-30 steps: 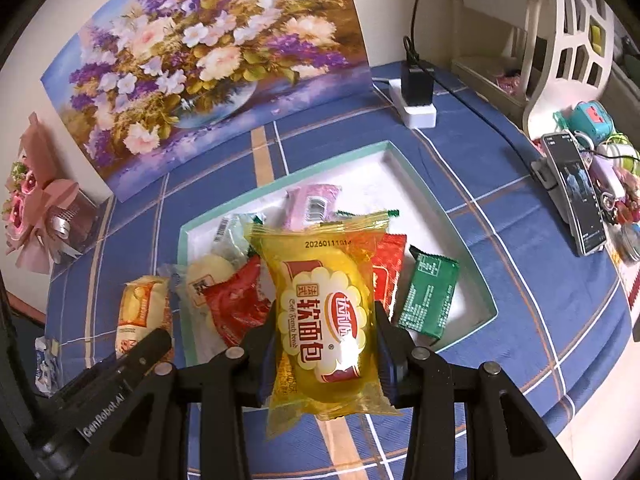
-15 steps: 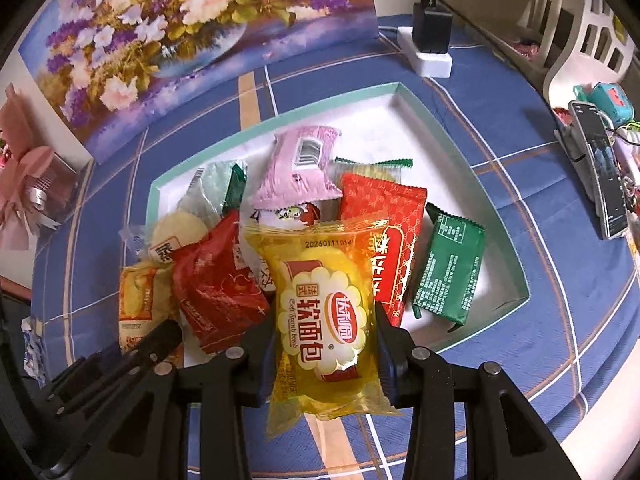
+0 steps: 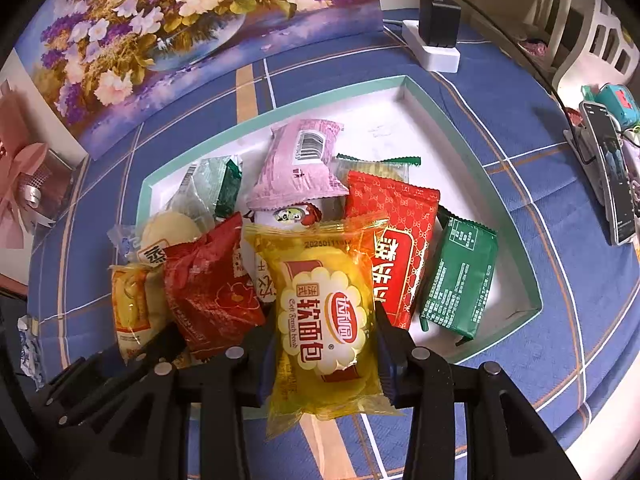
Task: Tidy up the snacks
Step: 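Carry both snacks over the tray and lower them onto the pile, then open both grippers to release the snacks and withdraw from the tray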
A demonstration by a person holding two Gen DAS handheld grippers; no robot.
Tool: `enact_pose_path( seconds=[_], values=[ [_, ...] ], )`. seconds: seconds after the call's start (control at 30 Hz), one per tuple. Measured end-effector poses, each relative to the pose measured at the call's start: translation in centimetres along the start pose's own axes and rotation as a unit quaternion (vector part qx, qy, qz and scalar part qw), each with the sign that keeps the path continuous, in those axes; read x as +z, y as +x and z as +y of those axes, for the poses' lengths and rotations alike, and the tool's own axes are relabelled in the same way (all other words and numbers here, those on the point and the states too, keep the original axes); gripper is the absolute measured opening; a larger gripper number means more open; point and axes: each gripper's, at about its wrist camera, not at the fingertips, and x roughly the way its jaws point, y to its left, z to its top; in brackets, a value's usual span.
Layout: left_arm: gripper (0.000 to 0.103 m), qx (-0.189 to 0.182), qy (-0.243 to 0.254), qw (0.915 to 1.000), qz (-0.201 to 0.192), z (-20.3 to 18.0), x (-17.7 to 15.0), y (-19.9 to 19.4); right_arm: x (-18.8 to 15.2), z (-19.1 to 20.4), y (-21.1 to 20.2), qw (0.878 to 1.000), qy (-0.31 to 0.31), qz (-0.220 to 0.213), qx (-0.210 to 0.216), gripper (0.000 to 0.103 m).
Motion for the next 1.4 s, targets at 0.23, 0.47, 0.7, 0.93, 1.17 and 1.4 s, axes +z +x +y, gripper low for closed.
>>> enact_pose_path(
  seconds=[0.23, 0.47, 0.7, 0.93, 1.17, 1.4],
  values=[
    [0.037, -0.008, 0.002, 0.9999, 0.006, -0.3, 0.2, 0.8, 0.1, -0.5, 0.0, 1.0, 0.01, 0.0, -0.002, 0.043],
    [0.037, -0.021, 0.006, 0.9997, 0.007, -0.9, 0.3, 1.4, 0.3, -1.0, 0.0, 1.0, 0.022, -0.001, -0.004, 0.043],
    [0.037, -0.025, 0.0, 0.9996, 0.016, -0.8, 0.6, 1.6, 0.3, -1.1, 0.1, 1.0, 0.024, 0.0, -0.006, 0.044],
    [0.043, -0.024, -0.018, 0.9993, 0.022, 0.3, 0.7, 0.8, 0.3, -1.4, 0.0, 1.0, 0.027, 0.002, -0.003, 0.052],
    [0.053, -0.032, -0.029, 0.9989, -0.02, 1.5, 0.9, -2.2, 0.3, -1.8, -1.2, 0.999, 0.035, -0.012, 0.001, 0.06],
    [0.057, -0.019, -0.047, 0.9969, -0.061, 3.4, 0.9, -4.7, 0.5, -1.4, -3.3, 0.999, 0.027, -0.04, 0.007, 0.06]
  ],
)
